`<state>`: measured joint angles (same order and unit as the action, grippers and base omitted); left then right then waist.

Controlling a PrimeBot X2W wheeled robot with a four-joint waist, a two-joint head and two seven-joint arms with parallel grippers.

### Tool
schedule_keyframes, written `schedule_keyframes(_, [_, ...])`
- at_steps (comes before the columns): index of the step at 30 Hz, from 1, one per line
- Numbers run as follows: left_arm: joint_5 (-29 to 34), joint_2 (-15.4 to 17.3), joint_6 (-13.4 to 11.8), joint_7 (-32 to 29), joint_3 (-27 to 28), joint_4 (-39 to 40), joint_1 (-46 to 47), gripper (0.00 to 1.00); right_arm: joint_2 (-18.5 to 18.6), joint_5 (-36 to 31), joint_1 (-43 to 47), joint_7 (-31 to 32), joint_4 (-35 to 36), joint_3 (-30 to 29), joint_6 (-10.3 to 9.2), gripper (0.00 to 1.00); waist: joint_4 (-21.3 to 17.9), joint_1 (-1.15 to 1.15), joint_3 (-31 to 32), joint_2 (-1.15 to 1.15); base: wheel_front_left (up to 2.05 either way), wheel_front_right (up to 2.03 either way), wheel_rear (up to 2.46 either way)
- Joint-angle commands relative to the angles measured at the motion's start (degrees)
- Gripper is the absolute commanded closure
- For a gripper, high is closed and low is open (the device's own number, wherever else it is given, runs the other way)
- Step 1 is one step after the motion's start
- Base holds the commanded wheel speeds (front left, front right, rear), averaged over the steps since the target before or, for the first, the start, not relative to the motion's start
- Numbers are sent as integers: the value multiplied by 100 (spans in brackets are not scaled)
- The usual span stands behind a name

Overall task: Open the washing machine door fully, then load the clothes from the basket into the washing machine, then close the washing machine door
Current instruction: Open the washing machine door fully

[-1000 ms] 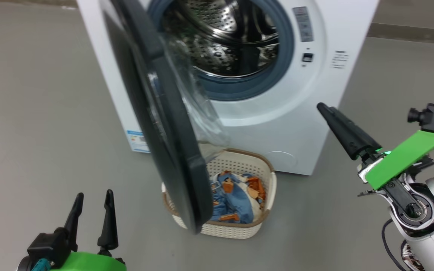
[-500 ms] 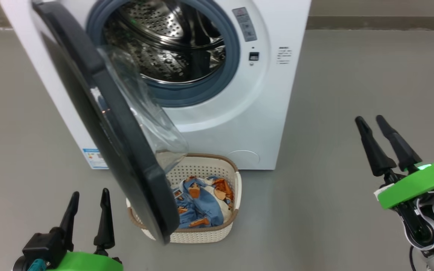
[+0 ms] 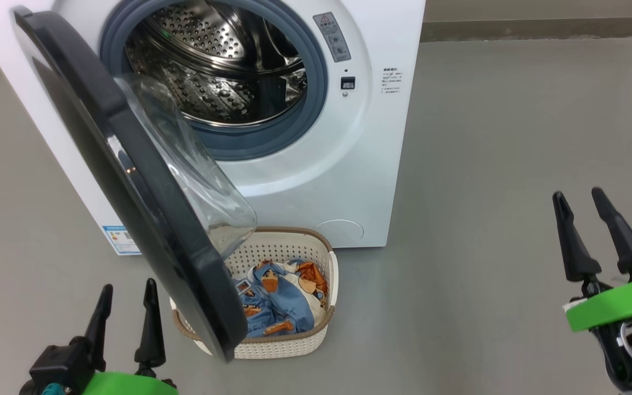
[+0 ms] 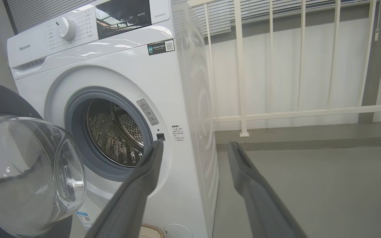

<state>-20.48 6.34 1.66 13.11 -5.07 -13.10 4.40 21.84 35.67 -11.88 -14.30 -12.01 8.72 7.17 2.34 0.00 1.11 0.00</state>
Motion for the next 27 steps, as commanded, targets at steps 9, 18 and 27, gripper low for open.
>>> schedule_keyframes(9, [-58, 117, -64, 13, 128, 240, 127, 0, -309, -604, 429, -69, 0, -367, 32, 0, -67, 0, -10, 0, 0, 0, 0])
schedule_keyframes(18, [-87, 138, -57, 9, 68, 217, 156, 0, -314, -666, 422, -69, -284, -277, 32, 0, -44, 0, -23, 0, 0, 0, 0])
schedule_keyframes(27, [-106, 165, -39, 33, 21, 112, 222, 0, -281, -644, 359, -70, -425, -128, 32, 0, 22, 0, -21, 0, 0, 0, 0])
